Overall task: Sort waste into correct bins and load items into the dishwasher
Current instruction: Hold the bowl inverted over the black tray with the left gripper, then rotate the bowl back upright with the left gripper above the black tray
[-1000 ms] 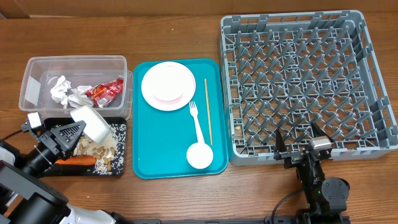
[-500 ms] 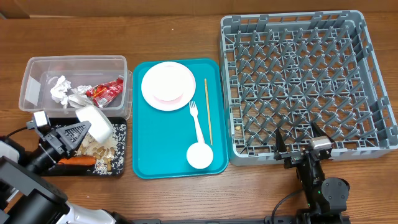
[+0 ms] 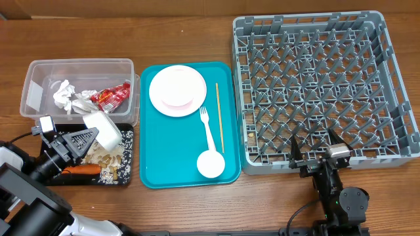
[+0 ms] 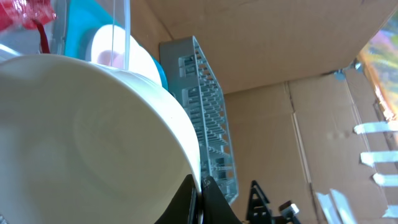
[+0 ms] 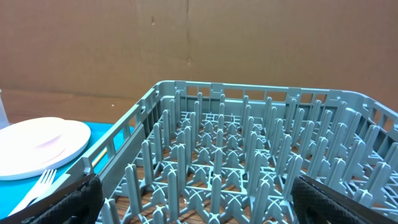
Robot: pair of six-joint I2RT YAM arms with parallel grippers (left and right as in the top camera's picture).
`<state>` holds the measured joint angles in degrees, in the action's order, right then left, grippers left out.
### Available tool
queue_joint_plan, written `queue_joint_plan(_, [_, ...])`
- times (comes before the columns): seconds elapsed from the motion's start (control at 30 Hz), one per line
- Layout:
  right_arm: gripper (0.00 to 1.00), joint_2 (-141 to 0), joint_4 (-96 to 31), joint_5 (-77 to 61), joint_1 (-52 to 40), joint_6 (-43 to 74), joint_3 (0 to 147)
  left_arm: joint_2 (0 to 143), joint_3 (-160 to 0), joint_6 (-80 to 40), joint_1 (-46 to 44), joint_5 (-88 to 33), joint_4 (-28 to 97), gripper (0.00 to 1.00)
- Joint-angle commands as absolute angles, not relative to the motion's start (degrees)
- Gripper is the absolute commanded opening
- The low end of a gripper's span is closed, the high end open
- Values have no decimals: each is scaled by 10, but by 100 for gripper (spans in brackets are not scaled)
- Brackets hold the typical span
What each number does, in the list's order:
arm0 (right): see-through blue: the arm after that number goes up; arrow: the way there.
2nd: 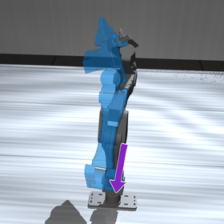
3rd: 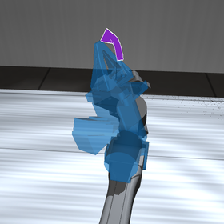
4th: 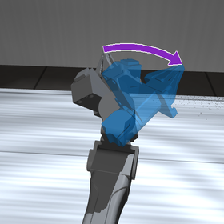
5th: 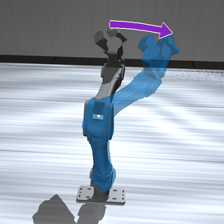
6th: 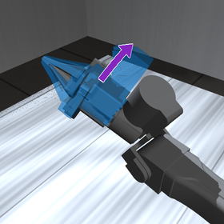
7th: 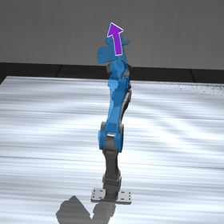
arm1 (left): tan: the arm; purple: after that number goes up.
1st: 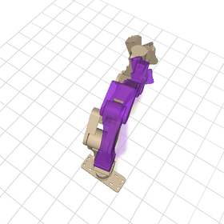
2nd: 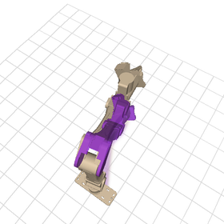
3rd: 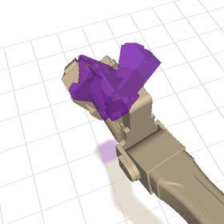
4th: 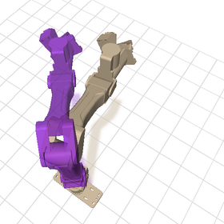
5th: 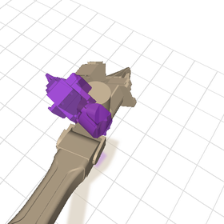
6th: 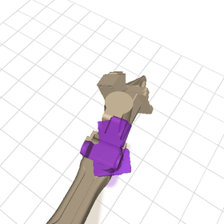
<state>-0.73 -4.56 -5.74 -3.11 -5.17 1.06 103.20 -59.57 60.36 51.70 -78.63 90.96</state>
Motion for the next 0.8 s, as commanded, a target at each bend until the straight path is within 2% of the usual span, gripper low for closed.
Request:
queue_joint_plan(0.0, [100,-3,-44,-57,-34,-54,4,1036,-593,603,506,-795,888,9])
queue_joint_plan(0.13, [100,-3,-44,-57,-34,-54,4,1036,-592,561,506,-782,859,11])
queue_joint_plan(0.27, [100,-3,-44,-57,-34,-54,4,1036,-592,561,505,-774,870,17])
queue_joint_plan(0.33, [100,-3,-44,-57,-34,-54,4,1036,-592,561,505,-769,880,4])
queue_joint_plan(0.53, [100,-3,-43,-57,-34,-54,4,1036,-593,575,505,-768,917,4])
queue_joint_plan(0.77, [100,-3,-44,-57,-34,-54,4,1023,-595,656,505,-791,969,4])
